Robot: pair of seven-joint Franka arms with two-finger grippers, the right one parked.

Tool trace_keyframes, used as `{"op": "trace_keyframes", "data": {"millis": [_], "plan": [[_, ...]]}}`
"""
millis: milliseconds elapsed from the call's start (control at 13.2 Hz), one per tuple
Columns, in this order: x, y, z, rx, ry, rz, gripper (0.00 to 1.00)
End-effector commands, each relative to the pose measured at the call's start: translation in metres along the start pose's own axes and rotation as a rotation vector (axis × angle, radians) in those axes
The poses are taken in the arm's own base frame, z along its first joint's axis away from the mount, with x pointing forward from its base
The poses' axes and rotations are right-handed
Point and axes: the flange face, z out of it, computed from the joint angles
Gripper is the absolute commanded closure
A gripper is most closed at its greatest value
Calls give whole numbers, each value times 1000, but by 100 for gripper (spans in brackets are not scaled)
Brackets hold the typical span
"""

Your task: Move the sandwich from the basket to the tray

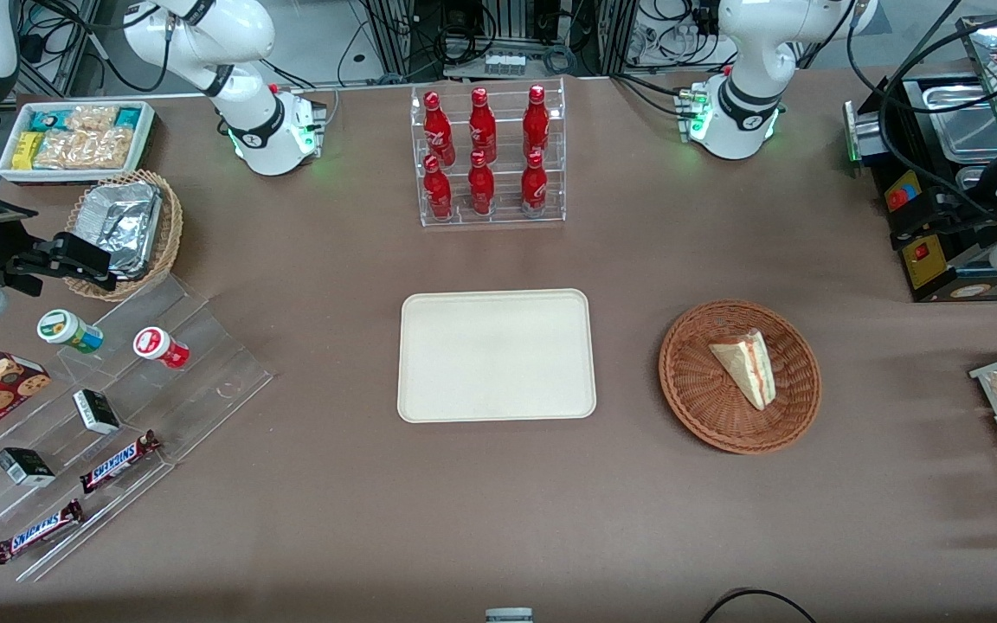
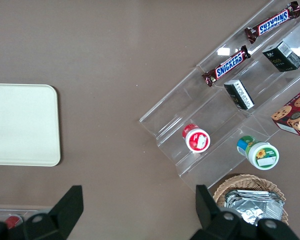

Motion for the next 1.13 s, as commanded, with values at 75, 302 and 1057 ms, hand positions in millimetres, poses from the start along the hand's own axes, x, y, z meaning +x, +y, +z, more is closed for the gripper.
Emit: {"op": "trace_keyframes", "data": {"millis": [75, 302, 1057], "plan": [[2, 8, 5, 8, 2, 29, 0], [21, 7, 27, 11, -7, 6, 0], [80, 15, 200, -30, 90, -430, 0]]}}
